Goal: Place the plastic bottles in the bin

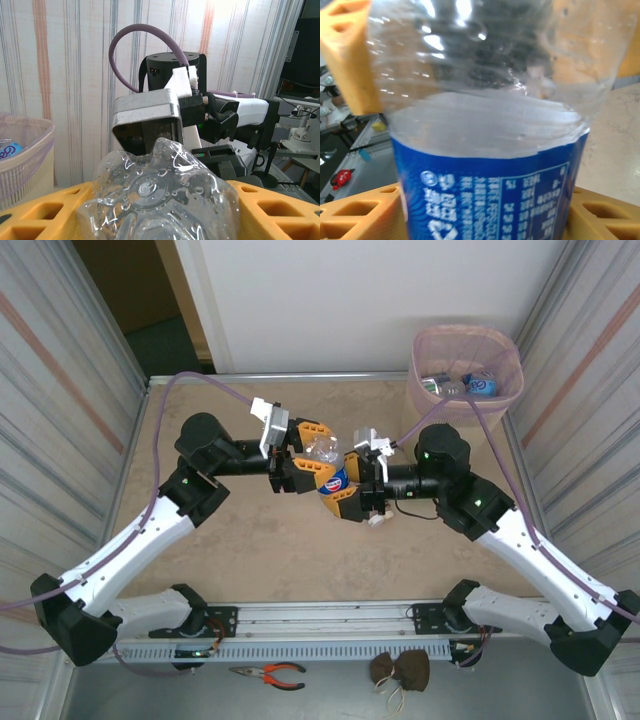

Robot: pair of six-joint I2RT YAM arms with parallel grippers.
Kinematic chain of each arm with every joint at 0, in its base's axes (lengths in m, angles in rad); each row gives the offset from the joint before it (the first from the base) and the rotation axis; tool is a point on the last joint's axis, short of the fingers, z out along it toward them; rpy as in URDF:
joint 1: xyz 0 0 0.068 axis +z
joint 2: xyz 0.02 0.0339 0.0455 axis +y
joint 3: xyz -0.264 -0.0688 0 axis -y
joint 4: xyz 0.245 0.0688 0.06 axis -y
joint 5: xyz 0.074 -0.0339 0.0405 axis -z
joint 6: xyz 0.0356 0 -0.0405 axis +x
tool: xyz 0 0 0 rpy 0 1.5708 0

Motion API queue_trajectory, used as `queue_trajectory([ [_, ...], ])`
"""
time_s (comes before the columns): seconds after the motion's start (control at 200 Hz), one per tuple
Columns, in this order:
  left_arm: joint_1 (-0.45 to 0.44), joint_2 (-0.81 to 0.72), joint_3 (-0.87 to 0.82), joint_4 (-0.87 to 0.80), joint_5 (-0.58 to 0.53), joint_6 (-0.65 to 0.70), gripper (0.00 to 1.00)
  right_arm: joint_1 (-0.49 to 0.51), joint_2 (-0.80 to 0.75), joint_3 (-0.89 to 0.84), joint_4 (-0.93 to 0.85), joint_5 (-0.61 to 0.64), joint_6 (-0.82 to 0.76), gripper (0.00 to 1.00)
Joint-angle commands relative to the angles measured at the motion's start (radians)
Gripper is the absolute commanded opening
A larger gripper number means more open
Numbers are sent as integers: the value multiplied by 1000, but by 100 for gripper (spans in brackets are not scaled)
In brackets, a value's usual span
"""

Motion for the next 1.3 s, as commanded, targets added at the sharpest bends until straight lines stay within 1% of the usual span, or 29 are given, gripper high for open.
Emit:
queue_trajectory([
  [0.0,-8,-24,34,3,-3,22,62,7,8,17,21,13,-11,63],
  [0.08,-9,-27,32,2,-11,23,62,8,9,19,16,14,-9,59],
  [0.165,-8,-31,30,0,-24,27,63,8,9,22,15,14,-6,57],
  [0.316,-8,-50,21,-19,-67,45,71,8,3,28,6,41,-5,55],
  [0.441,-8,-91,0,-54,-151,76,81,0,-6,34,-5,76,-12,54],
  [0.551,-1,-144,-34,-76,-247,98,86,-45,-7,49,-35,92,-8,53],
  [0.641,12,-191,-76,-73,-313,99,88,-122,-6,70,-61,108,15,52],
  [0.747,25,-232,-110,-75,-358,99,89,-247,-6,99,-68,104,84,51],
  [0.897,30,-262,-136,-81,-380,95,89,-450,25,159,-88,119,189,50],
  [1.032,32,-270,-146,-89,-393,92,89,-613,94,225,-100,137,289,49],
  [1.162,32,-272,-153,-86,-399,90,90,-723,188,312,-118,187,381,49],
  [1.293,32,-271,-153,-87,-398,89,90,-799,294,404,-139,272,494,47],
])
